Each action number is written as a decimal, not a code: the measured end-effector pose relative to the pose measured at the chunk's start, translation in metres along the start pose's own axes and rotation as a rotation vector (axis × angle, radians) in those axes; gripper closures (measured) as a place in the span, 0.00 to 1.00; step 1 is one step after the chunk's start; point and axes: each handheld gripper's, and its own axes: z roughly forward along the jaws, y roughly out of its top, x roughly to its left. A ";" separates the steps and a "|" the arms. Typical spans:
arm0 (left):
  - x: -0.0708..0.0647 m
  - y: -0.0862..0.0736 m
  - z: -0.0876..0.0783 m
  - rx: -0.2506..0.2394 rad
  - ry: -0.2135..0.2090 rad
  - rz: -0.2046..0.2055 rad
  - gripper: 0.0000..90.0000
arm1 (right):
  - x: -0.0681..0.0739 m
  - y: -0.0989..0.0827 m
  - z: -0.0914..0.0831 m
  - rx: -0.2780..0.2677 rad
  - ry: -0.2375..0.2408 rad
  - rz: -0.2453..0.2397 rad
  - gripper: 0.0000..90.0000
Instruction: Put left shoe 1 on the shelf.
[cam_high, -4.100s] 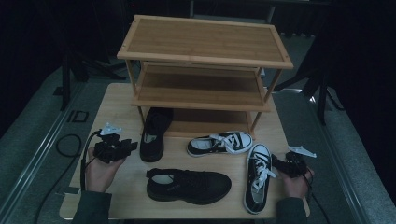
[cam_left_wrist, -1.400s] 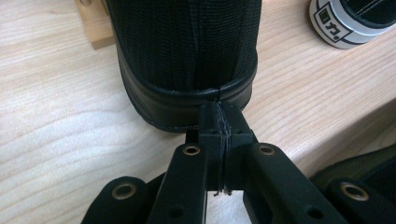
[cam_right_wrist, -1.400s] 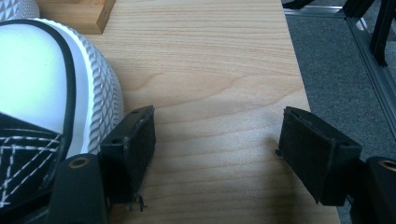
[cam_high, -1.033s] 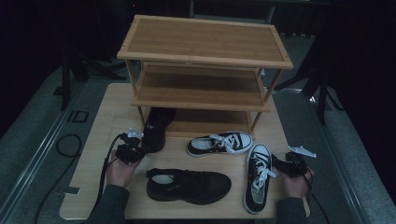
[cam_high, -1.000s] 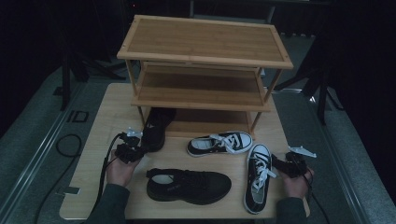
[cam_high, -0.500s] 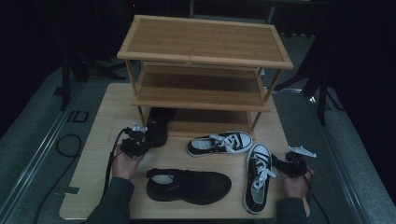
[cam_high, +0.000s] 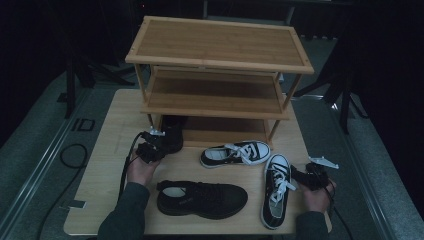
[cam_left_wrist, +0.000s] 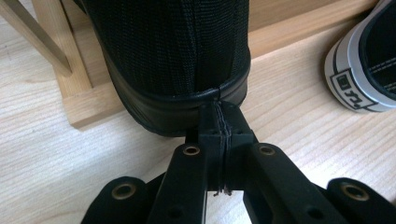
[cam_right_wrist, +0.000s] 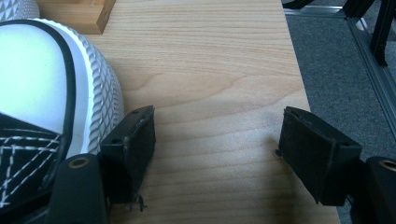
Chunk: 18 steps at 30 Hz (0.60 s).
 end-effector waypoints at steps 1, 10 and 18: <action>0.000 0.001 0.001 0.001 0.001 0.001 0.98 | 0.000 0.000 0.000 0.000 0.000 0.000 0.30; 0.004 0.007 0.005 0.007 0.028 -0.006 0.98 | 0.000 0.000 0.000 0.000 0.000 0.001 0.30; 0.002 0.006 0.005 0.001 0.020 0.002 0.93 | 0.000 0.000 0.000 0.000 0.000 0.000 0.30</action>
